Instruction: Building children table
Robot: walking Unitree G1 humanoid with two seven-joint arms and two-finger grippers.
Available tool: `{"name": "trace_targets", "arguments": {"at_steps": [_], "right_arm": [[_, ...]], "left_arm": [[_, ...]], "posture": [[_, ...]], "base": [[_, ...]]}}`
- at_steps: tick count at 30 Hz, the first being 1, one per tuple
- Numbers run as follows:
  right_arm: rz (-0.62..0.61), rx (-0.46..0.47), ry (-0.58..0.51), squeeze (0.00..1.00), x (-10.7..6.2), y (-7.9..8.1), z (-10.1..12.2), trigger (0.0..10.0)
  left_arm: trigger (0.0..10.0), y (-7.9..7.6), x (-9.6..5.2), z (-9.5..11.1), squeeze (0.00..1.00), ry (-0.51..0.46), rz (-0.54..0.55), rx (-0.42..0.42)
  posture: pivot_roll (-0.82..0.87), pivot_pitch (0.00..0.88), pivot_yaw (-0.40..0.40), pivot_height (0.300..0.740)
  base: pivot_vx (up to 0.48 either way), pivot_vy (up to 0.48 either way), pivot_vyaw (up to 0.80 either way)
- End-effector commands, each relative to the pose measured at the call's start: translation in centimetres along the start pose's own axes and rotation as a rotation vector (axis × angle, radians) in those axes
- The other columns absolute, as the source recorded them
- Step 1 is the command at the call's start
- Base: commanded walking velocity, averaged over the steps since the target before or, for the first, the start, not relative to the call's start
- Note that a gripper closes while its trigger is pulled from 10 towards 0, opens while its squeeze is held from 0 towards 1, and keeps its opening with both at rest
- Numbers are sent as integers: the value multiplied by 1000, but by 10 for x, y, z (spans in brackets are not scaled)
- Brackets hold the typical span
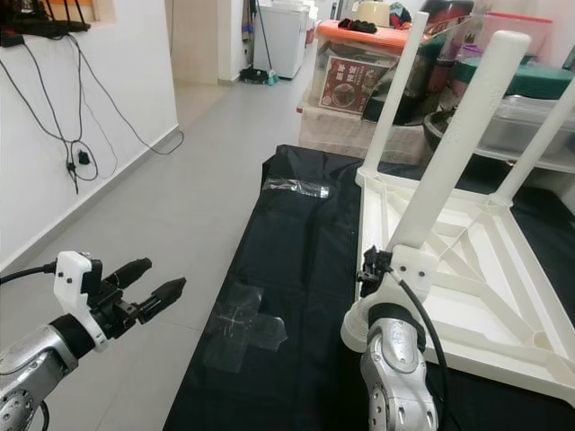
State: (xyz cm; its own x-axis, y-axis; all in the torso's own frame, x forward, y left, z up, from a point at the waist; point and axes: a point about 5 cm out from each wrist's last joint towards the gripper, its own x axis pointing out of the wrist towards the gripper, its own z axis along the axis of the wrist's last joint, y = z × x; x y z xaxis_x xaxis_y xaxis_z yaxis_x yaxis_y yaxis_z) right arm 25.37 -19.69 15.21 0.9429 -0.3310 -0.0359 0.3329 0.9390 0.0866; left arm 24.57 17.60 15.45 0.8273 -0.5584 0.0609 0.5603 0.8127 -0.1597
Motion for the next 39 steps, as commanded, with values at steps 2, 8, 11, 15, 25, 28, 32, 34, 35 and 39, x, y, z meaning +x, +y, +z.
{"name": "trace_targets", "arguments": {"at_steps": [2, 8, 11, 15, 25, 28, 32, 34, 35, 39], "right_arm": [[-86, -7, 149, 0, 0, -15, -24, 10000], [-90, -2, 145, 0, 2, -16, -22, 10000], [-92, 1, 141, 0, 2, -16, -21, 10000], [-94, 6, 122, 0, 4, -16, -16, 10000], [-98, 26, 94, 514, 4, -15, -9, 10000], [-99, 33, 89, 502, 4, -15, -7, 10000], [-93, 45, 53, 0, 5, -13, 1, 10000], [-87, 55, 27, 0, 5, -12, 7, 10000], [-85, 56, 25, 0, 5, -12, 8, 10000], [-49, 66, -35, 0, 6, -9, 22, 10000]], "left_arm": [[10000, 1, 2, -3, 0, 5, 13, -2], [10000, 2, 3, -5, 0, 6, 16, -2], [10000, 1, 3, -5, 0, 5, 16, -3], [10000, 0, 4, -6, 0, 6, 9, -5], [10000, 0, 6, -6, 0, 7, 1, -7], [10000, 0, 6, -6, 0, 7, 0, -7], [10000, 0, 7, -6, 0, 6, -3, -8], [10000, 1, 7, -6, 0, 6, -4, -8], [10000, 1, 7, -6, 0, 6, -4, -8], [10000, 1, 8, -6, 0, 5, -7, -8]], "posture": [[23, 0, -66, 740], [22, 0, -69, 740], [21, 0, -68, 740], [18, 0, -63, 740], [9, 0, -58, 740], [7, 0, -57, 740], [2, 0, -53, 740], [2, 0, -53, 740], [2, 0, -53, 740], [-6, 0, -49, 740]], "base": [[0, 0, 0], [0, 0, 0], [0, 0, 0], [0, 0, 0], [0, 0, 0], [0, 0, 0], [0, 0, 0], [0, 0, 0], [0, 0, 0], [0, 0, 0]]}}
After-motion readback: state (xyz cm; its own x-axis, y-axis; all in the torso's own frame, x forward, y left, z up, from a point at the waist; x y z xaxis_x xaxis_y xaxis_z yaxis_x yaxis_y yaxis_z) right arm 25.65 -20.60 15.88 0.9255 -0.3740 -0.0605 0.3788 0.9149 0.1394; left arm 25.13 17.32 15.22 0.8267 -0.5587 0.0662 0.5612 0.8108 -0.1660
